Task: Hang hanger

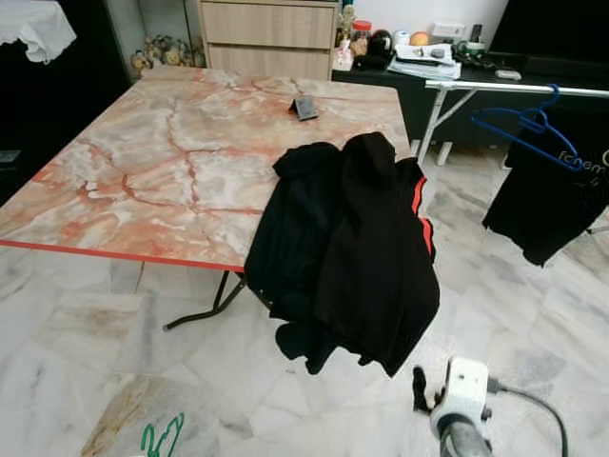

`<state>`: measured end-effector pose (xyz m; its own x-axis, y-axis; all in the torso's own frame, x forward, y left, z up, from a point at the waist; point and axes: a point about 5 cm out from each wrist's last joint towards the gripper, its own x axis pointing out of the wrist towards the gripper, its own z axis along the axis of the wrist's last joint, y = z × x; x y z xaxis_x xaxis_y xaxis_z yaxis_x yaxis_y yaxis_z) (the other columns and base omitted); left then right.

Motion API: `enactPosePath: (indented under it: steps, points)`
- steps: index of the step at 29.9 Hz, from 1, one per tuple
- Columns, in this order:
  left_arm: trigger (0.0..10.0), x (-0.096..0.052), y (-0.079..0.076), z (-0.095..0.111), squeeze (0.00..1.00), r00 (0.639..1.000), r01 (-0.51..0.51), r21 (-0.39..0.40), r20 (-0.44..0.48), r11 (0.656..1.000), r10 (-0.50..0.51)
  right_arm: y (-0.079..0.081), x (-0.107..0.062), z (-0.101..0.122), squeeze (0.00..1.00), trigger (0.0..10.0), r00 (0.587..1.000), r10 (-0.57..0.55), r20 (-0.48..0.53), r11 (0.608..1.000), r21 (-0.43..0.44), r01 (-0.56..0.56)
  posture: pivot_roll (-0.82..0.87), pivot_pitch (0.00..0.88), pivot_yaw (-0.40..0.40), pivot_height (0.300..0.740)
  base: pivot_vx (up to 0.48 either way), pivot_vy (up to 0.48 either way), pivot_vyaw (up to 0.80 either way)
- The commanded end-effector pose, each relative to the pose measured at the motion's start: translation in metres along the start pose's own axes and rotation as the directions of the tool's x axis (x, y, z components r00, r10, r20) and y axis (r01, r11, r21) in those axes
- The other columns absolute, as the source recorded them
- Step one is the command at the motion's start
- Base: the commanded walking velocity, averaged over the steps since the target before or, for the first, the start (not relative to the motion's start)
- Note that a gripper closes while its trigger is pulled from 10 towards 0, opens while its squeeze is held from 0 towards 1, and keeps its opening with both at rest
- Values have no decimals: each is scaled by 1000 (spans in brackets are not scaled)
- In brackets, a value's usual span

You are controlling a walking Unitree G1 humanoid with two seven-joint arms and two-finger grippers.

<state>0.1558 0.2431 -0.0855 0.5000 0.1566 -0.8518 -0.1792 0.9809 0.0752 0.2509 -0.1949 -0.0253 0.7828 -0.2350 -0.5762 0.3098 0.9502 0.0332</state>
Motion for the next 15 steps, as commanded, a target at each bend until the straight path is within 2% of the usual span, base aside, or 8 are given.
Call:
enactPosePath:
  steps: [1,5,6,7,11,15]
  points:
    - [10000,-1,1,-8,0,1000,-6,7,-29,1000,6,-6,-1,-23,0,10000,995,-9,-96,1000,16,10,-21,77,-8,740,0,0,0]
    - [10000,-1,0,-7,0,1000,-3,15,-27,1000,3,-15,-8,-54,0,10000,974,-30,-225,999,-41,21,-11,79,-7,740,0,0,0]
    - [10000,-1,0,-6,0,1000,-2,15,-26,1000,2,-20,-12,-65,0,10000,962,-44,-268,999,-35,36,-10,80,-7,740,0,0,0]
    - [10000,-1,0,-6,0,1000,-2,15,-26,1000,2,-20,-12,-65,0,10000,962,-44,-268,999,-35,36,-10,80,-7,740,0,0,0]
    - [10000,0,-1,-5,0,1000,5,31,-26,1000,-5,-33,-25,-94,0,10000,919,-113,-378,994,-34,108,3,86,-9,740,0,0,0]
    - [10000,0,-1,-5,0,1000,8,38,-24,999,-7,-27,-27,-96,0,10000,930,-67,-361,997,14,77,-10,93,-4,740,0,0,0]
